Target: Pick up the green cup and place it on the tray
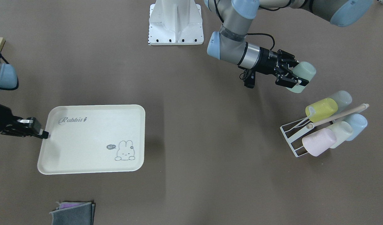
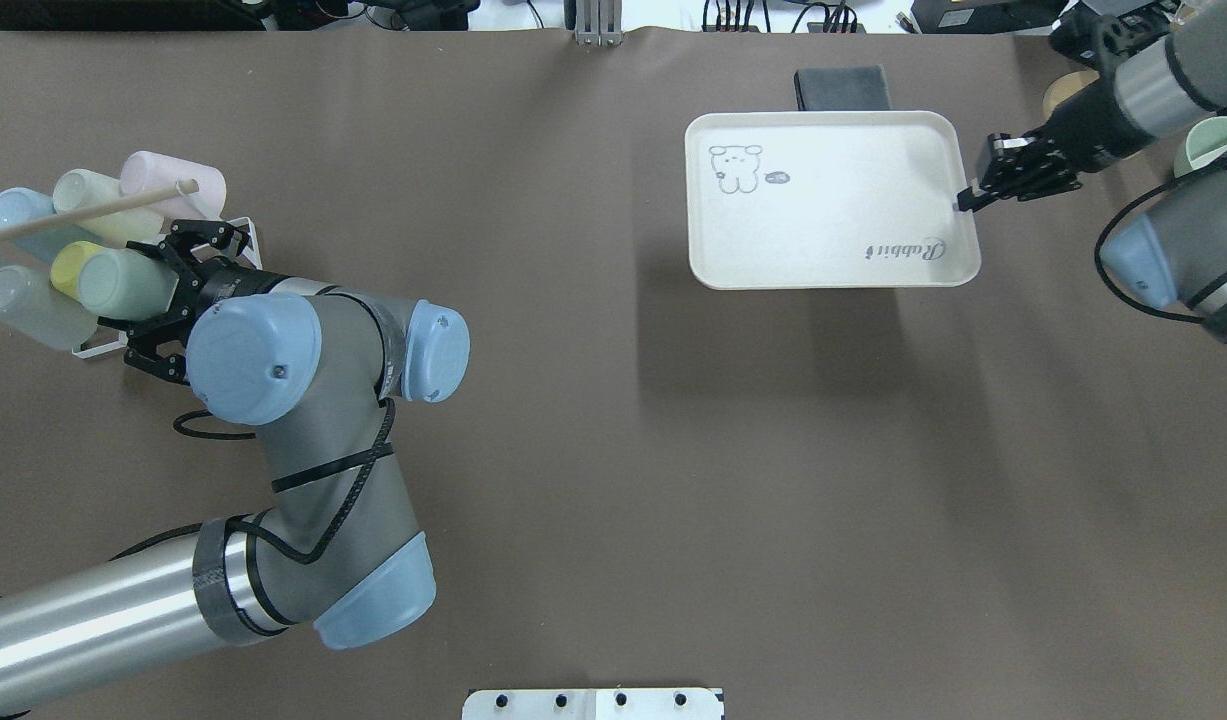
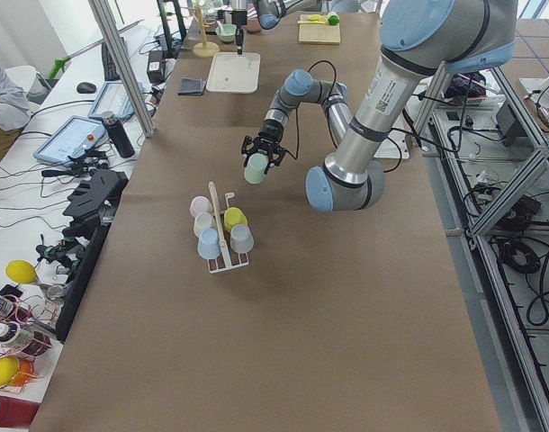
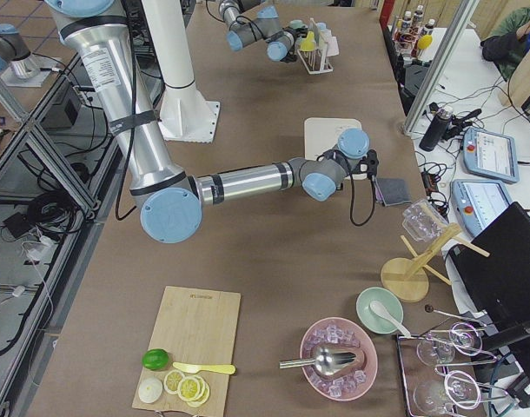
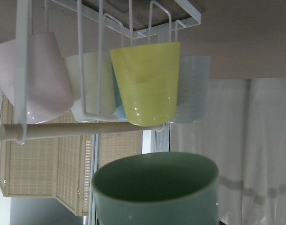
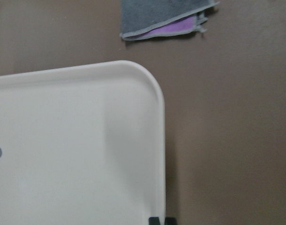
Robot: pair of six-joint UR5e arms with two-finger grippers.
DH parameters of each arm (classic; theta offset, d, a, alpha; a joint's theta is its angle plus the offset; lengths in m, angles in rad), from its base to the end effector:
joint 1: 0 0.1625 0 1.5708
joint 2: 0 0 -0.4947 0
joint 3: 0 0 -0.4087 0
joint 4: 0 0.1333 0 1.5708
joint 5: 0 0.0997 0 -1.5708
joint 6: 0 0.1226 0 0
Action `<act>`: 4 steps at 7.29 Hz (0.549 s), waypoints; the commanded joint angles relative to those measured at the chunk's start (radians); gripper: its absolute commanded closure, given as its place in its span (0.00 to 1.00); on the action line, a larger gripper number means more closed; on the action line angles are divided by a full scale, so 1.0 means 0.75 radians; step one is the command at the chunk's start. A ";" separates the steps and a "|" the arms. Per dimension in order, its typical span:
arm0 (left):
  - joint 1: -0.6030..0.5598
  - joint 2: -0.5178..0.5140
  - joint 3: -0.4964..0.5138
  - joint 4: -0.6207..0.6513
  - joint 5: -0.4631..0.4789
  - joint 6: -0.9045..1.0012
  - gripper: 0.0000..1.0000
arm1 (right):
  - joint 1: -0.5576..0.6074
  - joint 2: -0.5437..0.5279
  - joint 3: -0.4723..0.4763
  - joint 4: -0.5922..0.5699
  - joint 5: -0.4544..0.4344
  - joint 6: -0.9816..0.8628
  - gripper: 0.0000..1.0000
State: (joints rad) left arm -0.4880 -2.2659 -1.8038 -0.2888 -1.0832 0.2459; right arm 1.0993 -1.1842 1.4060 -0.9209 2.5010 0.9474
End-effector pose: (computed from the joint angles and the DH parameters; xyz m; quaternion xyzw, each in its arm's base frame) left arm 0.4562 -0.4581 0.3514 -0.0595 -0.2865 0.6224 0.7259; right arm -0.2892 -0.6444 0.5016 0.0214 -0.5543 0.0070 0.8320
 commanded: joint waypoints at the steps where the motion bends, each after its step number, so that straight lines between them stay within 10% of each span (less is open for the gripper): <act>1: 0.000 -0.004 -0.082 -0.271 -0.237 -0.542 0.72 | -0.239 0.132 0.003 -0.001 -0.182 0.178 1.00; 4: 0.000 0.008 -0.053 -0.895 -0.278 -1.306 0.73 | -0.390 0.249 -0.052 -0.003 -0.283 0.216 1.00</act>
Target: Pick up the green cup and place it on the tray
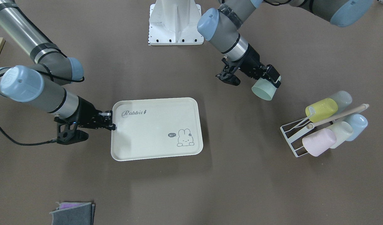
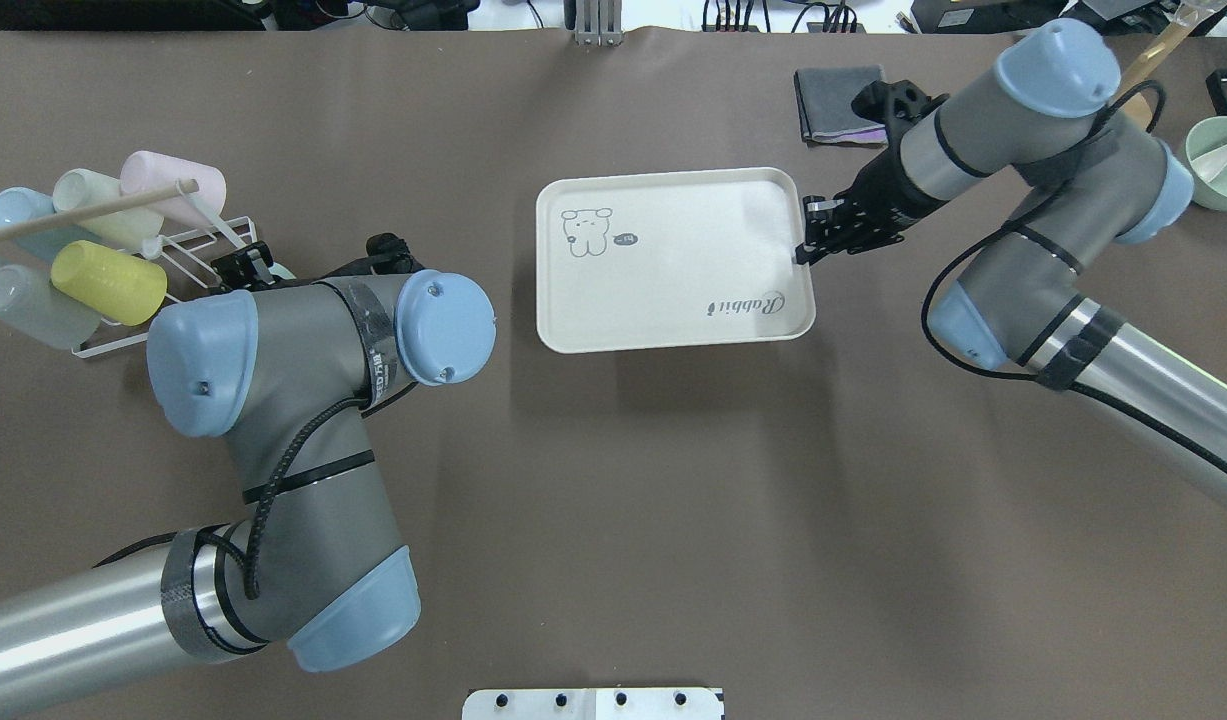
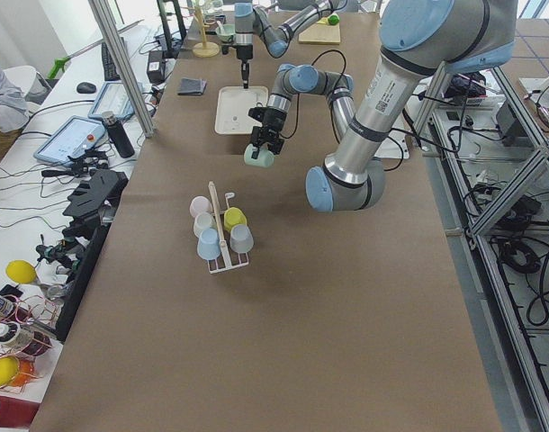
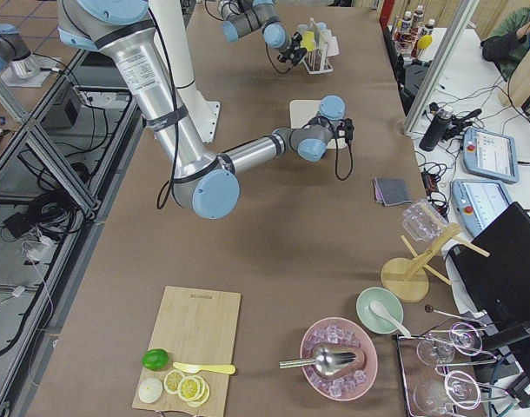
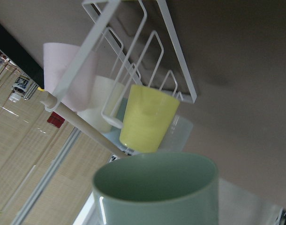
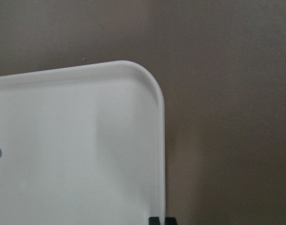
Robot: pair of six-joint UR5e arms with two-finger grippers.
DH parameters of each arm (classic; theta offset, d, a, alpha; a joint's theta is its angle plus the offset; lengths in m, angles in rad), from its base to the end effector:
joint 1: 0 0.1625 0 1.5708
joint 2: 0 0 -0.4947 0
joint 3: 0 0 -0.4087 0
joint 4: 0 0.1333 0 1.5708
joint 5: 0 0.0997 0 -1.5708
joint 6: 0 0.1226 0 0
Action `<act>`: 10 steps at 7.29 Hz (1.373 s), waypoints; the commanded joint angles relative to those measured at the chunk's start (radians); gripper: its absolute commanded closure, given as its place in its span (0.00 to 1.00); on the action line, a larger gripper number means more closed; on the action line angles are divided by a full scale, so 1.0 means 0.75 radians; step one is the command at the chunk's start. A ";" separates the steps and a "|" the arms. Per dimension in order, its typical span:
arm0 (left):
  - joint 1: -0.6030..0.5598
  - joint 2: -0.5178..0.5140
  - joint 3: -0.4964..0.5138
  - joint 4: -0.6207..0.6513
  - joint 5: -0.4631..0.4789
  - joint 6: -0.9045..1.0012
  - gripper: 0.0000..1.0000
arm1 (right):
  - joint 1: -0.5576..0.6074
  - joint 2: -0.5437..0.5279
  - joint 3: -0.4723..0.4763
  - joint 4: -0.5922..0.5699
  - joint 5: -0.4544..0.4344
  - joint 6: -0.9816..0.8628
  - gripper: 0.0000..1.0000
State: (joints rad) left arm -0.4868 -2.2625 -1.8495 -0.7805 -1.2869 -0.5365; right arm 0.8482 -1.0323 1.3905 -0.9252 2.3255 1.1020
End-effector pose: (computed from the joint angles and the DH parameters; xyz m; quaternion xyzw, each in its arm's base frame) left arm 0.5099 -0.4595 0.3042 0.1634 -0.0326 0.2543 0.9527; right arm -0.4692 -0.6067 0.4078 0.0182 -0.5514 -0.0204 0.8338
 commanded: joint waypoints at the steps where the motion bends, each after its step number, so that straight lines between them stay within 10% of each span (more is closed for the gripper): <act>1: 0.001 0.006 0.076 -0.479 0.006 -0.430 0.73 | -0.083 0.077 -0.066 0.004 -0.071 0.007 1.00; 5: 0.021 -0.012 0.338 -1.371 0.341 -0.630 0.70 | -0.124 0.194 -0.230 0.011 -0.143 0.007 1.00; 8: 0.109 -0.100 0.675 -1.712 0.641 -0.792 0.69 | -0.141 0.180 -0.230 0.029 -0.147 0.009 1.00; 9: 0.121 -0.127 0.753 -1.739 0.689 -0.843 0.71 | -0.143 0.172 -0.230 0.029 -0.149 0.009 0.63; 10: 0.121 -0.135 0.853 -1.893 0.705 -0.904 0.69 | -0.141 0.168 -0.224 0.029 -0.149 0.018 0.01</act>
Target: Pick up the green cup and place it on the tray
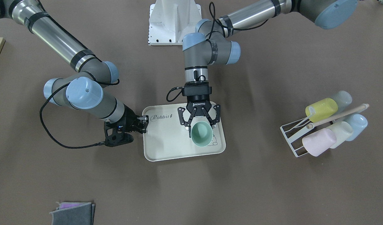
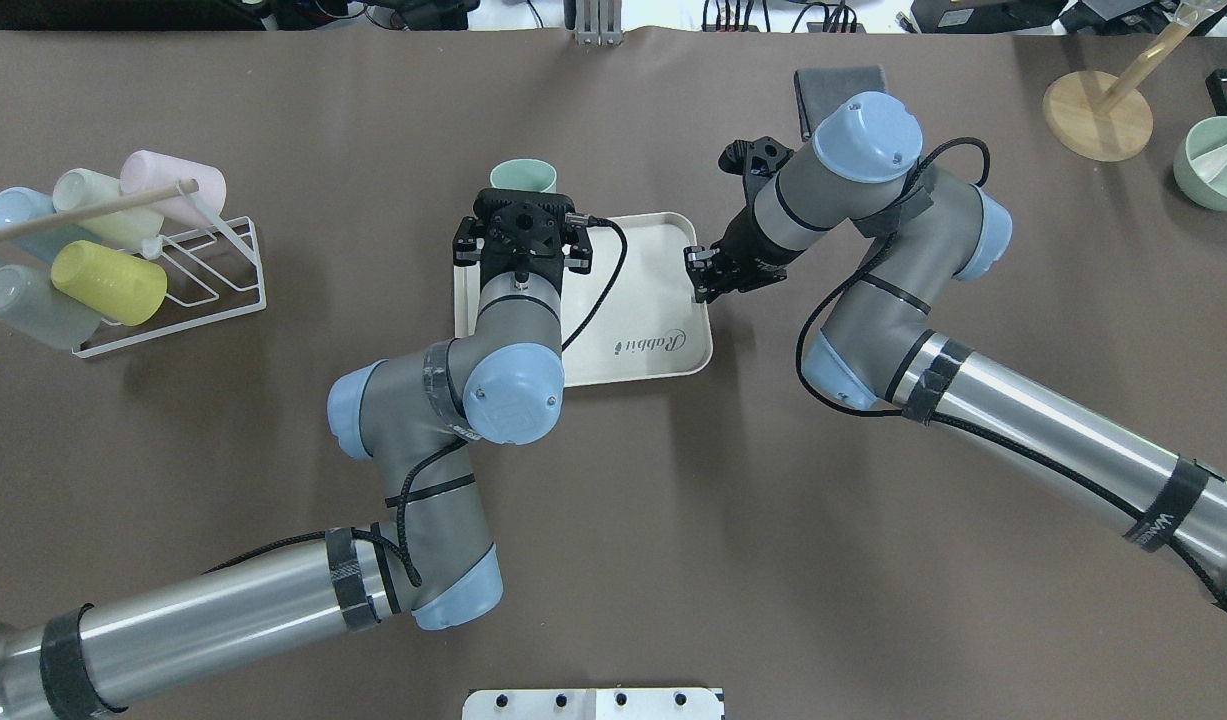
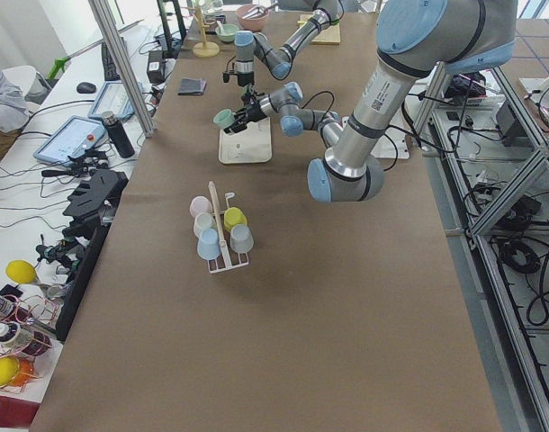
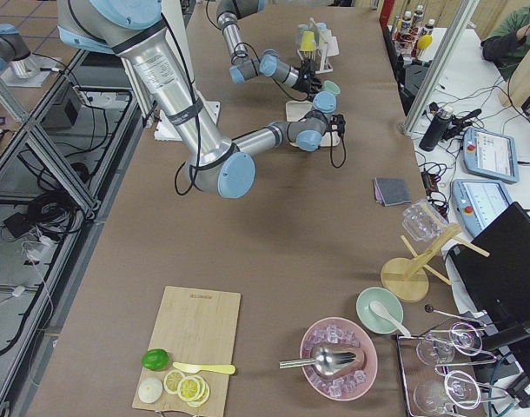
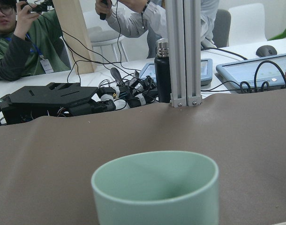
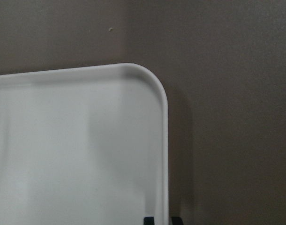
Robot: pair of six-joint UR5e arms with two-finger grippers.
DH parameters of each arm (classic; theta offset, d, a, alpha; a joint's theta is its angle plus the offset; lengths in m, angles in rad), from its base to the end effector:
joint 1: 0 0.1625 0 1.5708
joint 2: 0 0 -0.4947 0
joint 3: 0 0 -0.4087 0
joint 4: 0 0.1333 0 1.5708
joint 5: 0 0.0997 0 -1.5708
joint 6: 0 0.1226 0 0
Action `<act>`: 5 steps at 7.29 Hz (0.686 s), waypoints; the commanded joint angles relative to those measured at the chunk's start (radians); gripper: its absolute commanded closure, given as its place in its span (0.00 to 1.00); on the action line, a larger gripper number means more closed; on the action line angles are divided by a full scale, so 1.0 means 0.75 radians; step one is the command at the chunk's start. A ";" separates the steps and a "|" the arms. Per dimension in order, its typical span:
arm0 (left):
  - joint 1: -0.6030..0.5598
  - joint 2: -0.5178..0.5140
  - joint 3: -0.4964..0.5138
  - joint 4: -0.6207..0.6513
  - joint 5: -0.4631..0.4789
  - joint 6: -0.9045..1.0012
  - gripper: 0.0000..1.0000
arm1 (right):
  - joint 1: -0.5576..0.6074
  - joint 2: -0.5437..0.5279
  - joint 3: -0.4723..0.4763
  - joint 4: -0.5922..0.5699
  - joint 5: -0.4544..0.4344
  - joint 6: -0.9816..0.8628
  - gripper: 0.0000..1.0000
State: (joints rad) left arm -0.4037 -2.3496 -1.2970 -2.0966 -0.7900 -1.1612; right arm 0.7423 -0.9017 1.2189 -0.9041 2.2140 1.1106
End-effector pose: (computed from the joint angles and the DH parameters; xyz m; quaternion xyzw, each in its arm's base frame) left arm 0.6781 -0.5284 0.2761 0.4844 0.2877 -0.1852 0.8052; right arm -0.5728 -0.6065 0.3944 0.0237 -0.5271 -0.0303 0.8489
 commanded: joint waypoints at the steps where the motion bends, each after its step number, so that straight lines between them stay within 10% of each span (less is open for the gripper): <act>1: 0.011 -0.043 0.209 -0.237 0.061 -0.086 0.65 | 0.002 -0.015 0.017 0.001 -0.001 0.012 0.00; 5: 0.082 -0.168 0.385 -0.201 0.204 -0.117 0.65 | 0.157 -0.204 0.392 -0.227 0.016 0.014 0.00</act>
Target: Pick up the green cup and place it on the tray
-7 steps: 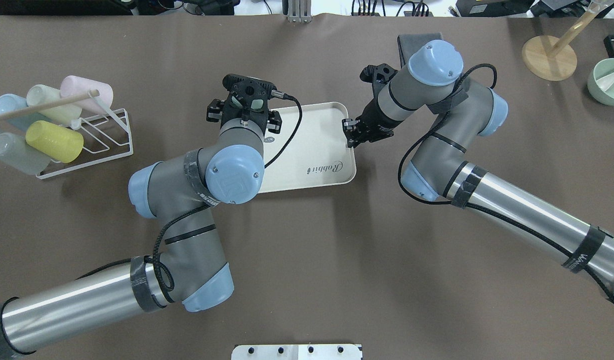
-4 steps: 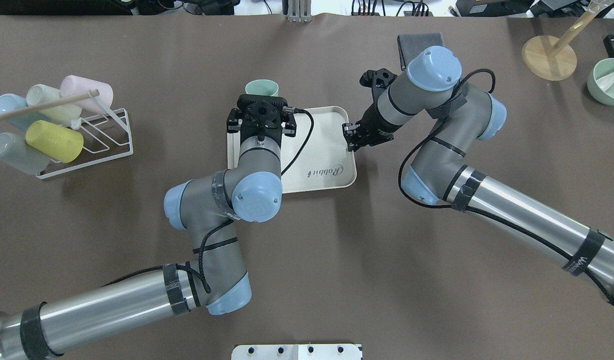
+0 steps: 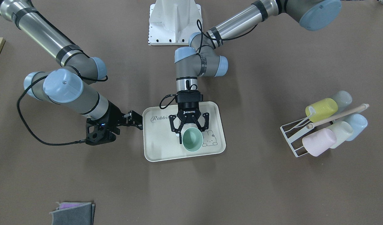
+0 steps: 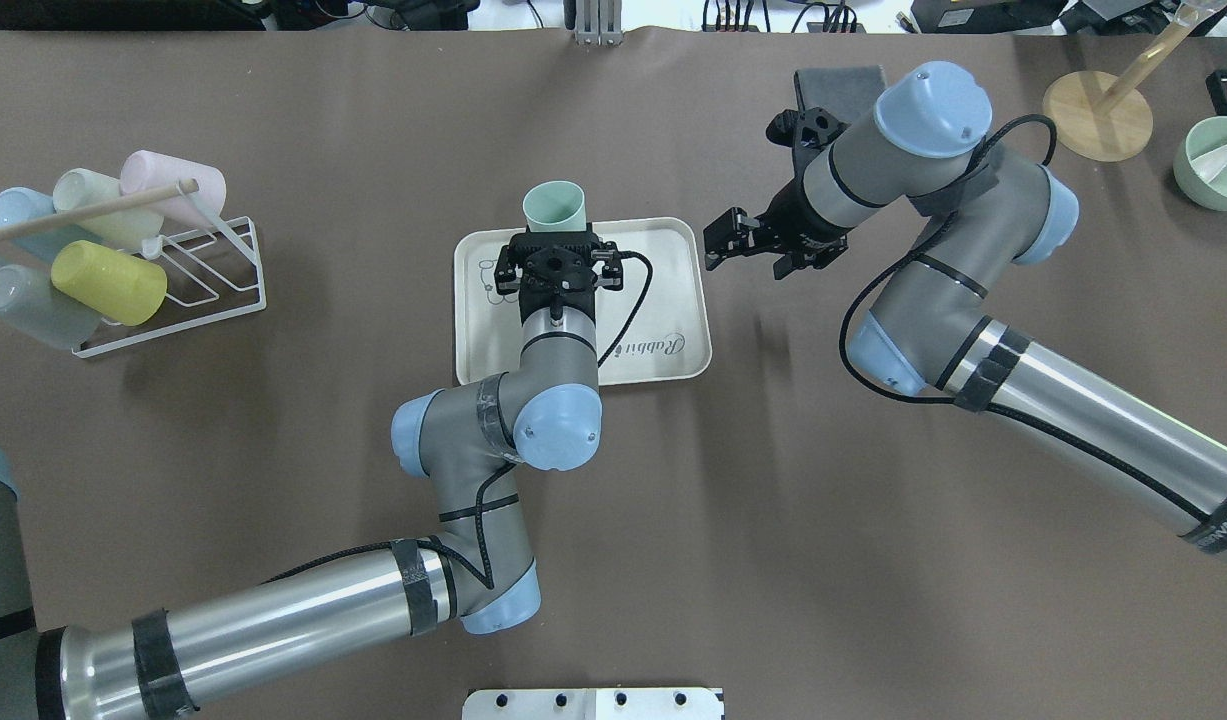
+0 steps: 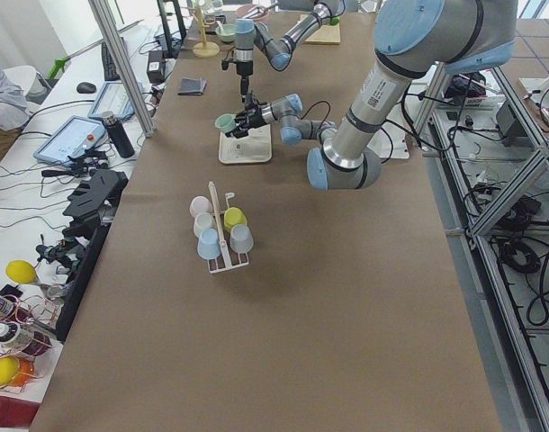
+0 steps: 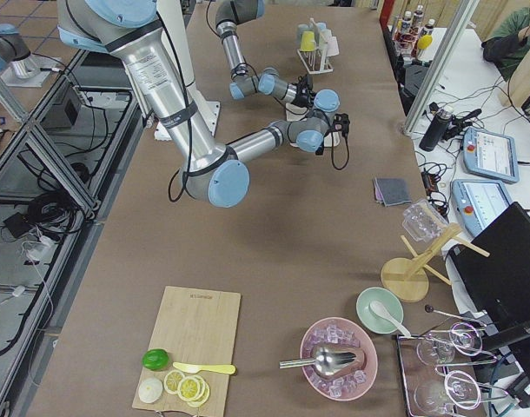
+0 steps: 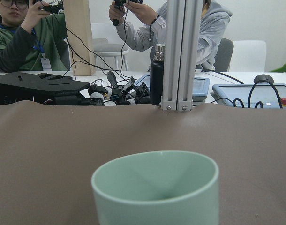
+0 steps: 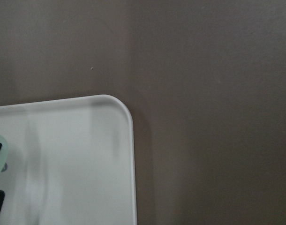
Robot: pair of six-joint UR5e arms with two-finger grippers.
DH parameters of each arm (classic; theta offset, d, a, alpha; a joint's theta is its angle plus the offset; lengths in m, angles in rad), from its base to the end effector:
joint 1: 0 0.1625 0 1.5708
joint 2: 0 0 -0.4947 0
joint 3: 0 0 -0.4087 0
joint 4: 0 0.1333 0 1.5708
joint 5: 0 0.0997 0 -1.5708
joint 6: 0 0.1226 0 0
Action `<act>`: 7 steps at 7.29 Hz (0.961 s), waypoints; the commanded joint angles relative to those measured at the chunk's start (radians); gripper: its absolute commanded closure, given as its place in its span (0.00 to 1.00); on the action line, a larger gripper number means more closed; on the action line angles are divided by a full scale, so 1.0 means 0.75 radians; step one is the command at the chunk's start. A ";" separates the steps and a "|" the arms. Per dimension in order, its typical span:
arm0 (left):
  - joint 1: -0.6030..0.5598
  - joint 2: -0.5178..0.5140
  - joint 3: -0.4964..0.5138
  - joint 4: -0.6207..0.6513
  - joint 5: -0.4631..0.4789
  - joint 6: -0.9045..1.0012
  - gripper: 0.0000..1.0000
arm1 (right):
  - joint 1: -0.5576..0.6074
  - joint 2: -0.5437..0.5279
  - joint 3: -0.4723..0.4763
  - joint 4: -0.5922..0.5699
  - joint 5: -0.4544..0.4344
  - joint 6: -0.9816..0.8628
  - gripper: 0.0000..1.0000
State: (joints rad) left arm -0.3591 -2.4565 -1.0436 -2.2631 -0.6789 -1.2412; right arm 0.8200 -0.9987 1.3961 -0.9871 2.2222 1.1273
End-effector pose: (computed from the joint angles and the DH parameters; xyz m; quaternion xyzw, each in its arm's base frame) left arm 0.7455 -0.5241 0.2838 0.5040 0.3000 -0.2278 0.7772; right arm -0.4898 -0.6114 0.3916 0.0358 -0.5269 0.0083 0.8491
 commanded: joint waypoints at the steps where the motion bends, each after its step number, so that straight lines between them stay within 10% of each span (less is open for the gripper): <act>1: 0.023 -0.044 0.088 0.076 0.121 -0.018 0.66 | 0.133 -0.142 0.254 -0.162 0.011 -0.018 0.00; 7: 0.074 -0.085 0.150 0.217 0.245 -0.315 0.66 | 0.591 -0.457 0.623 -0.788 -0.022 -0.944 0.00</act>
State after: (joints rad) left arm -0.3117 -2.5193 -0.9317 -2.1017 -0.5033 -1.4672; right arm 1.1937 -1.2599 1.8295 -1.5320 2.2175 0.5486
